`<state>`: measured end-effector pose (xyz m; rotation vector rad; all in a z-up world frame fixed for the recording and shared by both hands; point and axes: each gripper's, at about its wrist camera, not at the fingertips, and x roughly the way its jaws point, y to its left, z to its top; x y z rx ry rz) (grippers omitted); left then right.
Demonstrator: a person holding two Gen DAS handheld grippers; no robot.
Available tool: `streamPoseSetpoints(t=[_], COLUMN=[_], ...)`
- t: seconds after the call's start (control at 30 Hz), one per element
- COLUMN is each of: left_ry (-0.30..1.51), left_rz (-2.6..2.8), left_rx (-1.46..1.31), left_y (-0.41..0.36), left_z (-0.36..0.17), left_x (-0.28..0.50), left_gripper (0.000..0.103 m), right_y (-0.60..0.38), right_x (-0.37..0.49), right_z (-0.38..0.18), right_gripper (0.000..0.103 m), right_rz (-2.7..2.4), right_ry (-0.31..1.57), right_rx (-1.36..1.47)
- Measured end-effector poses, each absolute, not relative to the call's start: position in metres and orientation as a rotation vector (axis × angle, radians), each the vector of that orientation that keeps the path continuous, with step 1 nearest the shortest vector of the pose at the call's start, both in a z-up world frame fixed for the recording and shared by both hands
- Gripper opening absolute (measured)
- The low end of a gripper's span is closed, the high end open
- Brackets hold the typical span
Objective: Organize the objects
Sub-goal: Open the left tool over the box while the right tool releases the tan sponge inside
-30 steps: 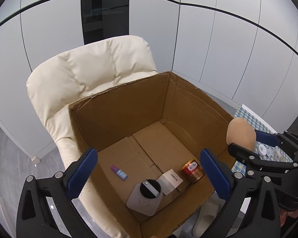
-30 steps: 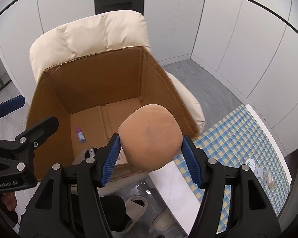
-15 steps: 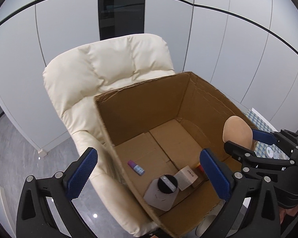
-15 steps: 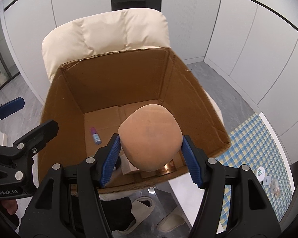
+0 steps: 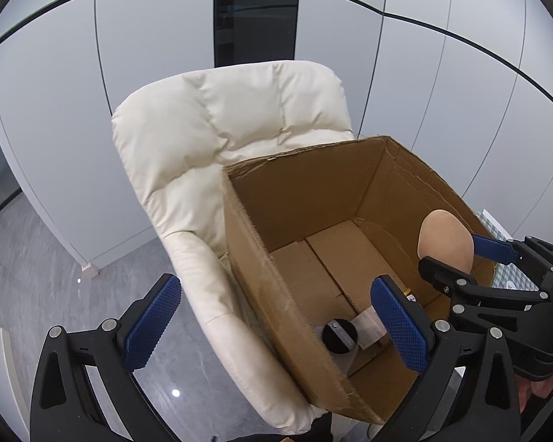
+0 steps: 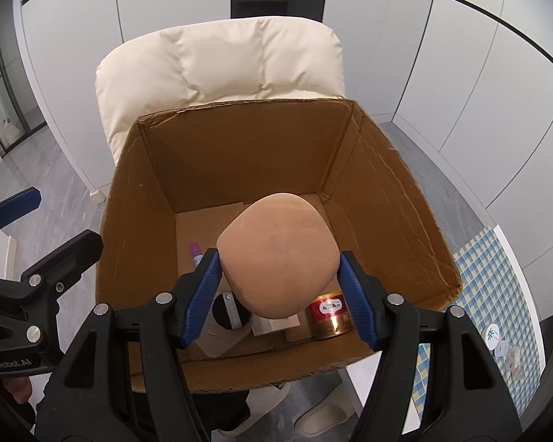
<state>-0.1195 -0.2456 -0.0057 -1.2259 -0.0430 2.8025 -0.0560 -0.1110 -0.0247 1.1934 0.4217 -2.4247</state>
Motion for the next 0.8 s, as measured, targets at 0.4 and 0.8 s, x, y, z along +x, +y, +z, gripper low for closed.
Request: streamPoseSetpoints(t=[0.4, 0.8], left_ry=[-0.078, -0.062], left_rz=[2.822, 2.806], left_rx=[-1.244, -1.224], left_y=[-0.252, -0.23], left_z=[-0.006, -0.004], left_x=[-0.122, -0.127], left_gripper=[0.103, 0.103], right_y=[-0.11, -0.086], right_x=[-0.061, -0.062], right_z=[-0.025, -0.024], right_gripper=[0.103, 0.103], right_rz=[-2.496, -2.504], right_ry=[0.462, 0.425], right_rx=[1.198, 1.211])
